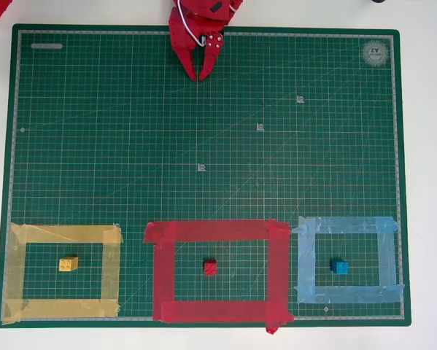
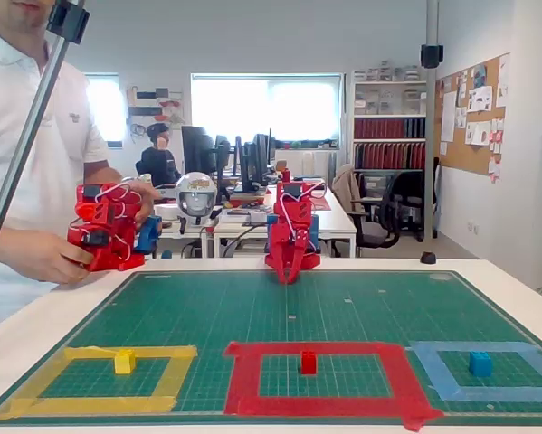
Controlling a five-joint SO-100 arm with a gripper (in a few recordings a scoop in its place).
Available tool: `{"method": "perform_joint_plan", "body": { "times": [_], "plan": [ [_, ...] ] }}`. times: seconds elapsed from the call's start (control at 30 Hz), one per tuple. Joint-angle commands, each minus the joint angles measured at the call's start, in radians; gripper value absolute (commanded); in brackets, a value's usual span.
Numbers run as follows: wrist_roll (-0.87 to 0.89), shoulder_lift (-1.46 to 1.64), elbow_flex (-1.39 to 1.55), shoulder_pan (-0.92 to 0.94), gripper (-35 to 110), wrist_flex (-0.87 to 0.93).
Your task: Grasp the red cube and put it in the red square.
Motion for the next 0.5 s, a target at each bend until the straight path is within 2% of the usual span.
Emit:
{"method": "perform_joint_plan", "body": {
  "times": [0.0, 0.47],
  "plan": [
    [0.011, 0.031, 0.006, 0.031, 2, 0.012],
    [0.028, 0.037, 0.006, 0.018, 1, 0.014]
  ]
}}
